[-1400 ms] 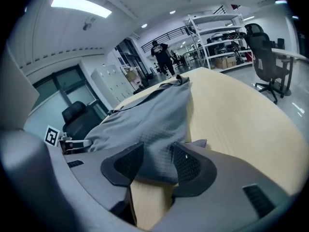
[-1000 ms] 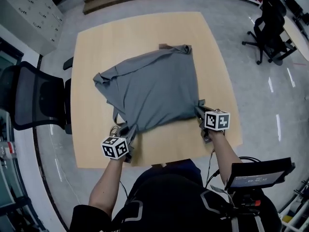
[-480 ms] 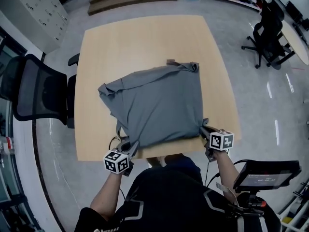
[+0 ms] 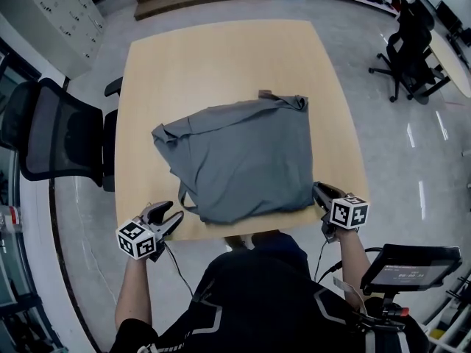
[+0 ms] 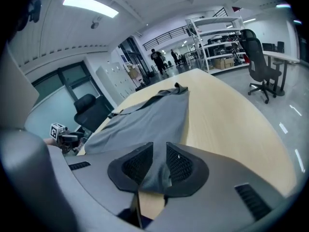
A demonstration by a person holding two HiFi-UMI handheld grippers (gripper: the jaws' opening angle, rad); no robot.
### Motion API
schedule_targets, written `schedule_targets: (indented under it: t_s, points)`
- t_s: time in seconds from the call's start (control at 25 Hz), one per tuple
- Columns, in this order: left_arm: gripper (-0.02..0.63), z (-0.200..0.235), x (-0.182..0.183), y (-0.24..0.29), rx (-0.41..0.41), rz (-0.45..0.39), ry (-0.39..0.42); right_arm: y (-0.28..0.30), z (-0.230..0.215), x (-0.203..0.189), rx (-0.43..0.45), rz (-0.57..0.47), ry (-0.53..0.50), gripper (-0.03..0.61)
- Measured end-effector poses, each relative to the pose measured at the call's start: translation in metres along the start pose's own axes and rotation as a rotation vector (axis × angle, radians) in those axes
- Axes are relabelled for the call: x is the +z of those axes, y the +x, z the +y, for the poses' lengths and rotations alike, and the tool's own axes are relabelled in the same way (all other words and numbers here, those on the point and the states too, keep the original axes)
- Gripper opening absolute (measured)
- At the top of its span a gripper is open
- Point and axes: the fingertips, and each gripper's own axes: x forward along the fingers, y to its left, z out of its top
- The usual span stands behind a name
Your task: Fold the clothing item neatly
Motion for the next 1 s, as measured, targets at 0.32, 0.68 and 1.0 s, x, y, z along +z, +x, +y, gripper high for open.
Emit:
schedule_targets:
  t_s: [0.32,0.68,1.0]
  points:
    - [0.179,0.071,0.101,0.071,0.128,-0.011,-0.048,0.062,0.041,0.097,0.131,-0.071,-0.096,0.066]
    - [0.170,0.163,0.111,0.154,0.249,0.215,-0.018,0.127,0.083,0.153,0.274,-0.046,-0.191,0.066]
    - [0.167,0.245,0.161,0.163,0.387,0.117,-0.048,0.148,0.068,0.157,0.263,-0.026,-0.184,0.066]
